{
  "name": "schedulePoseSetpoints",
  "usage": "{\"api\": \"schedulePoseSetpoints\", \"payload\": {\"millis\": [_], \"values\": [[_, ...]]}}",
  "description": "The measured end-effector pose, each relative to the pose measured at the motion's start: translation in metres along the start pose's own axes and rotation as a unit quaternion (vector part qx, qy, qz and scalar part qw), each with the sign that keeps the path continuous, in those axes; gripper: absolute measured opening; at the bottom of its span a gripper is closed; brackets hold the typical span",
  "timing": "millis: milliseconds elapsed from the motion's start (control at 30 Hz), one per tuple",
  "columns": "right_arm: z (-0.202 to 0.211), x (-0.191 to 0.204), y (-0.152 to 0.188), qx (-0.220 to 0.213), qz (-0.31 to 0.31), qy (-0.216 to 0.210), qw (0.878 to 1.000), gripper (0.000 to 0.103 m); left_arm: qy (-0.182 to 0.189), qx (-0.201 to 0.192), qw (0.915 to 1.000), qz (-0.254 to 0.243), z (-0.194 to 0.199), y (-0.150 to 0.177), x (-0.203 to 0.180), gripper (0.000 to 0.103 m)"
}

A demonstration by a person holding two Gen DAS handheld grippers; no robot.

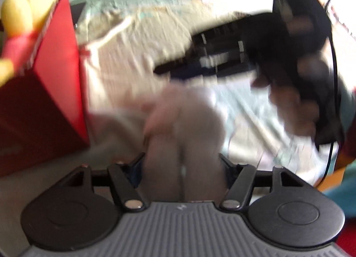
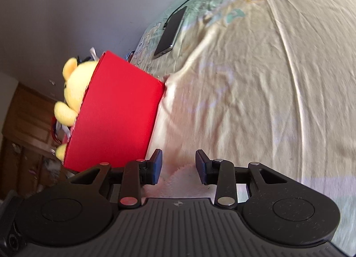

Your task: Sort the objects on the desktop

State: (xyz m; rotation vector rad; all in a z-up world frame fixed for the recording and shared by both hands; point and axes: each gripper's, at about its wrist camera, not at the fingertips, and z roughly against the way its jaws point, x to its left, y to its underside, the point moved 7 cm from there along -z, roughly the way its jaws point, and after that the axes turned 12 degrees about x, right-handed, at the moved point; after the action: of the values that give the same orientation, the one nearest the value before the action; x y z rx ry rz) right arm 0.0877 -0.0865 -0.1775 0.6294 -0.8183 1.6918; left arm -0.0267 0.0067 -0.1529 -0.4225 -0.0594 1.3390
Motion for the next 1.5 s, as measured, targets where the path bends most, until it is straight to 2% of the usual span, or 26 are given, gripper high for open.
{"api": "schedulePoseSetpoints", "payload": {"millis": [100,233,367,433,500,600,700,800,900,1067,1233,1433,1500], "values": [[0.006,-0.001,0.005,-0.004,-0.026,-0.015,1.0,0.038,0.015,-0.027,0.9995,0.001,0.013,-0.015,-0.003,0.067],[0.015,-0.005,0.014,0.005,-0.079,-0.044,0.996,0.052,0.03,-0.048,0.9984,-0.003,0.032,-0.026,-0.009,0.067],[0.021,-0.004,0.034,0.049,-0.143,-0.122,0.981,0.053,0.053,-0.082,0.9951,-0.015,0.066,-0.037,-0.026,0.072],[0.022,-0.004,0.042,0.057,-0.162,-0.146,0.974,0.052,0.075,-0.092,0.9928,-0.015,0.075,-0.044,-0.033,0.08],[0.025,-0.005,0.043,0.037,-0.161,-0.13,0.978,0.052,0.074,-0.09,0.9929,-0.02,0.069,-0.05,-0.037,0.082],[0.035,-0.016,0.036,-0.009,-0.162,-0.081,0.983,0.052,0.063,-0.069,0.9954,-0.019,0.046,-0.051,-0.034,0.082],[0.051,-0.015,0.035,-0.03,-0.141,-0.074,0.987,0.052,0.06,-0.044,0.9972,-0.006,0.031,-0.05,-0.024,0.071],[0.065,-0.007,0.038,-0.038,-0.091,-0.04,0.994,0.052,0.059,-0.068,0.996,-0.002,0.053,-0.049,-0.013,0.072],[0.064,-0.001,0.044,-0.008,-0.065,-0.046,0.997,0.052,0.044,-0.091,0.9948,0.006,0.078,-0.05,0.002,0.079],[0.053,0.019,0.049,0.037,-0.007,-0.069,0.997,0.051,0.024,-0.092,0.9952,0.024,0.098,-0.039,0.029,0.079],[0.034,0.044,0.055,0.088,0.055,-0.066,0.992,0.051,0.0,-0.069,0.9966,0.044,0.102,-0.009,0.05,0.079],[0.024,0.049,0.067,0.132,0.089,-0.046,0.986,0.051,0.007,-0.019,0.9961,0.086,0.084,0.03,0.069,0.073],[0.019,0.048,0.071,0.143,0.095,-0.034,0.985,0.051,0.007,-0.014,0.9949,0.099,0.08,0.038,0.072,0.073]]}}
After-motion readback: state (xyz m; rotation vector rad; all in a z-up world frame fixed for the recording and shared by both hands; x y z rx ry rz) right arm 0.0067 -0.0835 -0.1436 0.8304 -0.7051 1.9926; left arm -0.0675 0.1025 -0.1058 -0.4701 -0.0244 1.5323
